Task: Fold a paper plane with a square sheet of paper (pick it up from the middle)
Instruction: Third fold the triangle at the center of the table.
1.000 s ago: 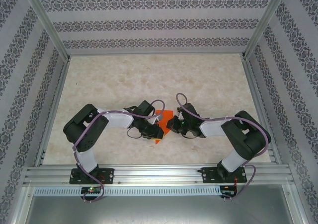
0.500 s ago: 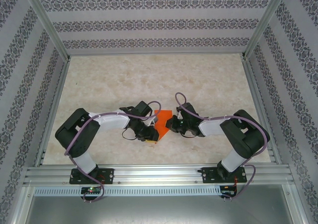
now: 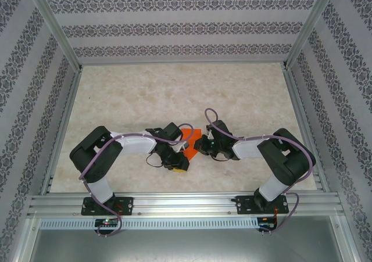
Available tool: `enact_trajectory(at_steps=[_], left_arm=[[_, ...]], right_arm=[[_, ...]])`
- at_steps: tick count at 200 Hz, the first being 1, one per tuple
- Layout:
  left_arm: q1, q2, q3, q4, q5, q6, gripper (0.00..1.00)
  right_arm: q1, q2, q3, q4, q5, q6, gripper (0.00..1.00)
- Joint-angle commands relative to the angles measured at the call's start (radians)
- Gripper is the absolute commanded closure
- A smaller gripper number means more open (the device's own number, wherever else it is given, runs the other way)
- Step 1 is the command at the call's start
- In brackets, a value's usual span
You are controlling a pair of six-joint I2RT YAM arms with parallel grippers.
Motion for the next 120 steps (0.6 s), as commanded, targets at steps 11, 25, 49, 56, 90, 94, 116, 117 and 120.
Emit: enact_trajectory(at_steps=[11, 25, 49, 56, 90, 94, 116, 117, 120], left_arm=[[-0.008, -0.021, -0.027, 0.081, -0.004, -0.030, 0.70], [-0.007, -0.051, -0.019, 0.098, 0.003, -0.038, 0.70], [-0.005, -0.061, 0.012, 0.111, -0.018, -0.041, 0.71], [-0.003, -0.054, 0.018, 0.120, -0.024, -0.042, 0.71], [-0.001, 0.012, -0.006, 0.135, -0.084, -0.069, 0.73], [-0.001, 0.021, -0.013, 0.134, -0.092, -0.071, 0.74], [-0.002, 0.048, -0.070, 0.156, -0.100, -0.079, 0.75], [-0.002, 0.049, -0.073, 0.157, -0.099, -0.079, 0.75], [-0.001, 0.049, -0.081, 0.160, -0.098, -0.082, 0.75]], right_arm=[[0.021, 0.069, -0.024, -0.068, 0.107, -0.010, 0.93], [0.023, 0.069, -0.024, -0.068, 0.107, -0.012, 0.93], [0.022, 0.070, -0.024, -0.069, 0.109, -0.011, 0.93], [0.022, 0.070, -0.026, -0.069, 0.109, -0.010, 0.93], [0.024, 0.070, -0.026, -0.066, 0.109, -0.009, 0.93], [0.024, 0.070, -0.024, -0.066, 0.109, -0.009, 0.93], [0.023, 0.072, -0.025, -0.066, 0.109, -0.010, 0.93], [0.024, 0.072, -0.026, -0.066, 0.109, -0.010, 0.93], [0.024, 0.072, -0.026, -0.066, 0.109, -0.011, 0.93]])
